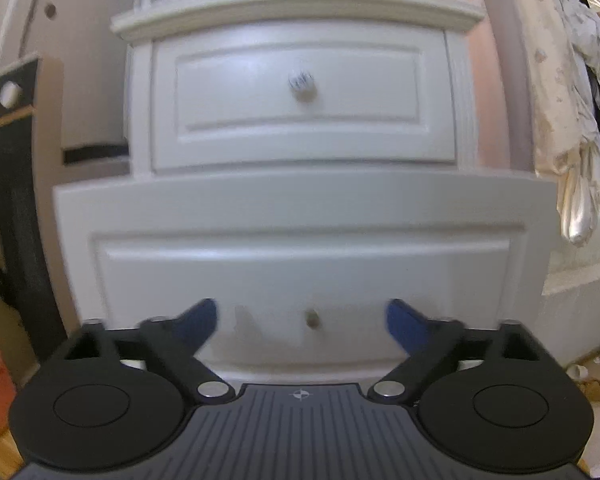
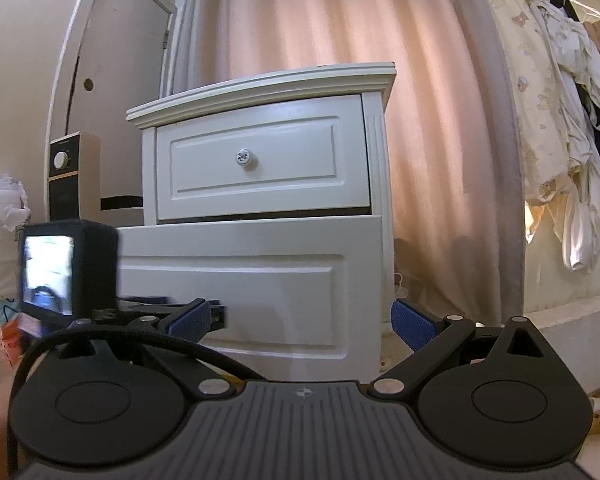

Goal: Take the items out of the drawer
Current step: 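Pull the lower drawer open by its knob with the left gripper, then open the left gripper and back both tools away from the drawer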

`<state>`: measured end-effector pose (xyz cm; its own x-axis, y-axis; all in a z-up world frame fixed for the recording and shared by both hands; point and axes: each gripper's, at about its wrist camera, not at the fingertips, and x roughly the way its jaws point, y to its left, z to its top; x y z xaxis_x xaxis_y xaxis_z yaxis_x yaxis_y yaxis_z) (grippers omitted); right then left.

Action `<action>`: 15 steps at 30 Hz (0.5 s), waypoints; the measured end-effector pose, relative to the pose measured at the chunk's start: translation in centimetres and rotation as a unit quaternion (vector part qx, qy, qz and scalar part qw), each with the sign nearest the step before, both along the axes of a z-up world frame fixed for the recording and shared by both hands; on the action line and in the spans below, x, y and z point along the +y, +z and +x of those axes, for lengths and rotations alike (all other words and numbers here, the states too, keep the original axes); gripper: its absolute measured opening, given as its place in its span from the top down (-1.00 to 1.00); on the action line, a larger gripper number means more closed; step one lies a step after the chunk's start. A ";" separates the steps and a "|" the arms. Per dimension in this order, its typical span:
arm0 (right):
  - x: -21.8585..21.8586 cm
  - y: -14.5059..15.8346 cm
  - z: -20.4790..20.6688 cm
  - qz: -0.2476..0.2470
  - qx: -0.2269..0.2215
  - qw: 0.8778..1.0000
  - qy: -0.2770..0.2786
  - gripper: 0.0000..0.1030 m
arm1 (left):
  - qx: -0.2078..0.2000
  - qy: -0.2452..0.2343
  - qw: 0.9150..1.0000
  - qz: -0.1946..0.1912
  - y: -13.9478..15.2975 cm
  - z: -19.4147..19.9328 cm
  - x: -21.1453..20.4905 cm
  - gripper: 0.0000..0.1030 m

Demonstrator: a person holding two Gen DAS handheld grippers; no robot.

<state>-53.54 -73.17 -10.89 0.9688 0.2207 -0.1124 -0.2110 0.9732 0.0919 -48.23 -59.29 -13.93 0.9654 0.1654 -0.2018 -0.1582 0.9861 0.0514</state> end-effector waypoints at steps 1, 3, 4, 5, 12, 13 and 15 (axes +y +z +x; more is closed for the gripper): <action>-0.1 0.2 0.1 0.002 0.001 1.000 0.001 -1.00 | -0.004 0.012 1.000 0.005 0.5 -0.1 0.3 -1.00; -0.3 0.8 0.3 0.005 0.000 1.000 0.002 -1.00 | -0.006 0.029 1.000 0.011 1.3 0.0 1.0 -1.00; -0.4 1.0 0.3 0.005 -0.002 1.000 0.002 -1.00 | -0.004 0.034 0.999 0.012 1.7 0.2 1.5 -1.00; -0.4 1.1 0.3 0.005 -0.005 1.000 0.003 -1.00 | 0.001 0.037 0.999 0.008 2.2 0.3 1.8 -1.00; 0.2 2.0 1.0 -0.010 -0.013 1.000 -0.005 -1.00 | -0.012 0.028 1.000 0.005 5.4 1.5 4.8 -1.00; 0.3 2.2 1.1 -0.011 -0.015 1.000 -0.007 -1.00 | -0.013 0.024 1.000 0.002 6.0 2.3 5.7 -1.00; 0.5 2.7 1.3 -0.014 -0.021 1.000 -0.010 -1.00 | -0.013 0.019 1.000 -0.001 6.9 3.6 7.0 -1.00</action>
<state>-52.20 -72.71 -8.19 0.9769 0.1992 -0.0773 -0.1952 0.9792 0.0563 -44.60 -52.32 -6.99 0.9633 0.2023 -0.1764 -0.1977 0.9793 0.0439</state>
